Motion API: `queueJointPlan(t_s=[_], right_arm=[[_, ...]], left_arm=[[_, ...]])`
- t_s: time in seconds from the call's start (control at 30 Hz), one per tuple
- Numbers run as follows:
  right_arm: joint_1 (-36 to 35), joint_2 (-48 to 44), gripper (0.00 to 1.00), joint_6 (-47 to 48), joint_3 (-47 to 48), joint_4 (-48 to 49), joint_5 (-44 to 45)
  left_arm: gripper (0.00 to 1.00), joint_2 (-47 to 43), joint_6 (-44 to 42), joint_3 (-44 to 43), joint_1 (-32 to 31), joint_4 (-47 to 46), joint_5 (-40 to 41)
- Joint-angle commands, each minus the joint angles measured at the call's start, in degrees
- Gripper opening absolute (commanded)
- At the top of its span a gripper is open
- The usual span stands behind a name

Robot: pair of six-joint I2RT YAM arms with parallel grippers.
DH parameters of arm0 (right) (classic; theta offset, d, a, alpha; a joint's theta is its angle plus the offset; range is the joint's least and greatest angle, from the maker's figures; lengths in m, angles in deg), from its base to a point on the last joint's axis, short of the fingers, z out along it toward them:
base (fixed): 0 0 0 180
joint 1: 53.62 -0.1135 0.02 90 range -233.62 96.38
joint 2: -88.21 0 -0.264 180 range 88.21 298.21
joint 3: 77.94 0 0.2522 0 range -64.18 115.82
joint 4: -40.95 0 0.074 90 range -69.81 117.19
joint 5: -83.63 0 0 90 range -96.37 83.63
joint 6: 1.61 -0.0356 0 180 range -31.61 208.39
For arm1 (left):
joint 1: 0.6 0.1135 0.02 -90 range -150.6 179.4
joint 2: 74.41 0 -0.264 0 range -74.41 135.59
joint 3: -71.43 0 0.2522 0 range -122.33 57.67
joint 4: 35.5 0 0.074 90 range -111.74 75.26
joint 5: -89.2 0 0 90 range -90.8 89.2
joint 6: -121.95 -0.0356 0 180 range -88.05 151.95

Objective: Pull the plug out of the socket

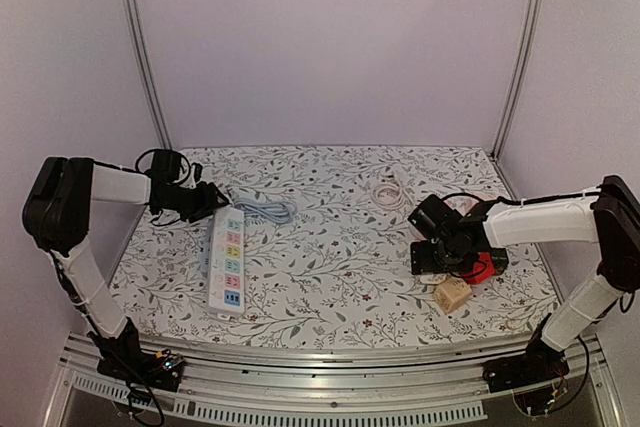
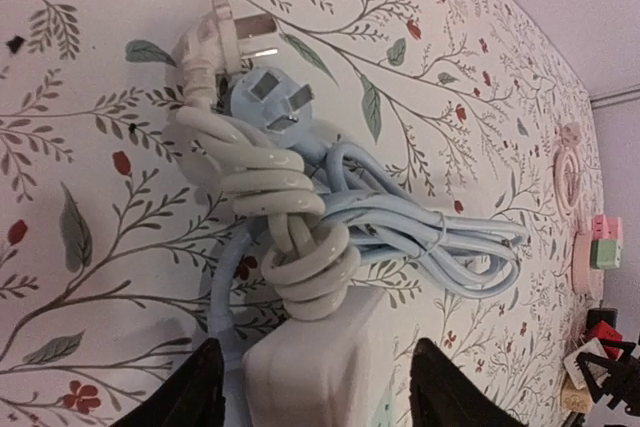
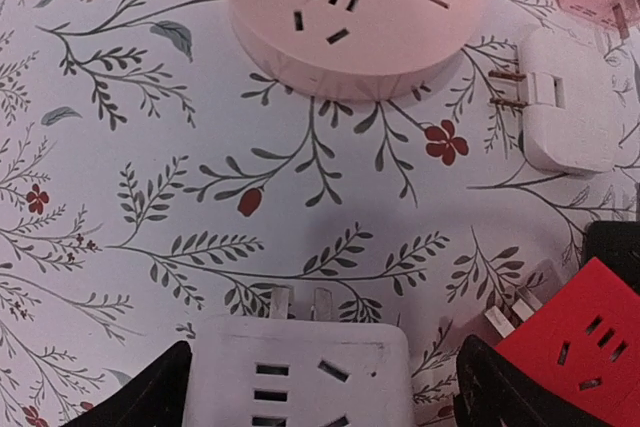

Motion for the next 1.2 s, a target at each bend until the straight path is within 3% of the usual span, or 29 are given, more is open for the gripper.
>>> queueJointPlan(t_s=[0.0, 0.23, 0.37, 0.53, 0.77, 1.17], right_arm=[[2.0, -5.6, 0.95, 2.1, 0.1, -3.6, -0.4], [5.3, -12.1, 0.99, 6.8, 3.7, -7.2, -0.3], [7.3, -12.1, 0.99, 10.0, 6.4, -7.3, -1.2], [10.7, -7.4, 0.98, 14.4, 9.6, -5.8, -5.1], [12.4, 1.1, 0.89, 16.5, 15.6, -0.6, -9.8], [12.4, 16.4, 0.72, 10.6, 27.1, -1.9, -1.0]], left_arm=[[0.72, -1.7, -2.2, 0.9, 0.7, 0.4, 2.4], [0.92, -8.4, -2.5, 2.6, 0.8, 1.8, 6.9], [0.97, -14.2, -1.9, 4.5, 0.7, 1.7, 10.1], [0.99, -21.1, -1.6, 5.9, 0.2, 3.6, 10.4], [0.99, -27.7, -0.5, 7.5, -1.9, 7.3, 8.8], [0.99, -34.1, 0.8, 10.4, -4.7, 10.8, 9.5]])
